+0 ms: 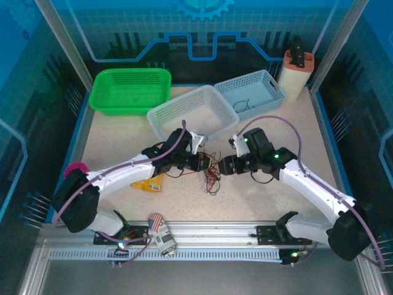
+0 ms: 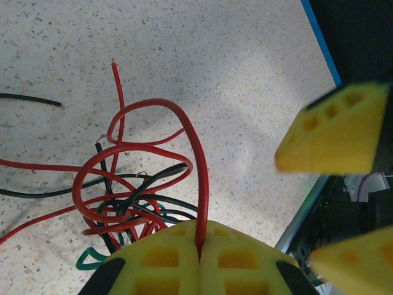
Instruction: Untangle the cables
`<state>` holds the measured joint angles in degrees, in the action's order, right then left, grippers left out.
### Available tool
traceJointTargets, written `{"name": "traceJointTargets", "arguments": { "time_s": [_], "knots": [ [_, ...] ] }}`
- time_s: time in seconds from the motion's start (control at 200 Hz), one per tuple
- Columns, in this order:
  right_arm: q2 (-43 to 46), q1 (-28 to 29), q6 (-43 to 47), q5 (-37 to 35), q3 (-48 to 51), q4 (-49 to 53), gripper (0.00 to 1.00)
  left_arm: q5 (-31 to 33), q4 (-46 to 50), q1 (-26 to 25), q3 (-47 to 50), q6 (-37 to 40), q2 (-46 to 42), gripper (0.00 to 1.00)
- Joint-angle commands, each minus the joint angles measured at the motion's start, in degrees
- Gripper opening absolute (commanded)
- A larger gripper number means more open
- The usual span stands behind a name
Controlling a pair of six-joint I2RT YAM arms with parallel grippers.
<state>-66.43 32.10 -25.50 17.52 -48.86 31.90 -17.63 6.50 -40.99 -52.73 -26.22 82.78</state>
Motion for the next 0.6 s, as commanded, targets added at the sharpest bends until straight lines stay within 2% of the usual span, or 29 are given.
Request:
{"name": "traceJointTargets", "arguments": {
  "time_s": [0.0,0.22,0.405,0.595],
  "knots": [
    [-2.1,2.2,-3.0,-2.5,1.3,0.9,0.59,-0.1,-1.5,0.2,-1.8,-0.3,-0.1,0.00],
    [-7.6,3.7,-3.2,-5.2,0.1,0.1,0.52,0.0,-1.2,0.3,-1.5,-0.2,-0.6,0.00],
    [-11.3,4.0,-3.1,-5.0,-0.2,-2.2,0.40,-0.2,-0.8,0.3,-2.0,-0.1,-0.5,0.00],
    [-14.4,4.4,-3.9,-5.1,-0.1,-6.0,0.35,0.0,-0.4,0.3,-2.1,0.0,-0.6,0.00]
  ]
}}
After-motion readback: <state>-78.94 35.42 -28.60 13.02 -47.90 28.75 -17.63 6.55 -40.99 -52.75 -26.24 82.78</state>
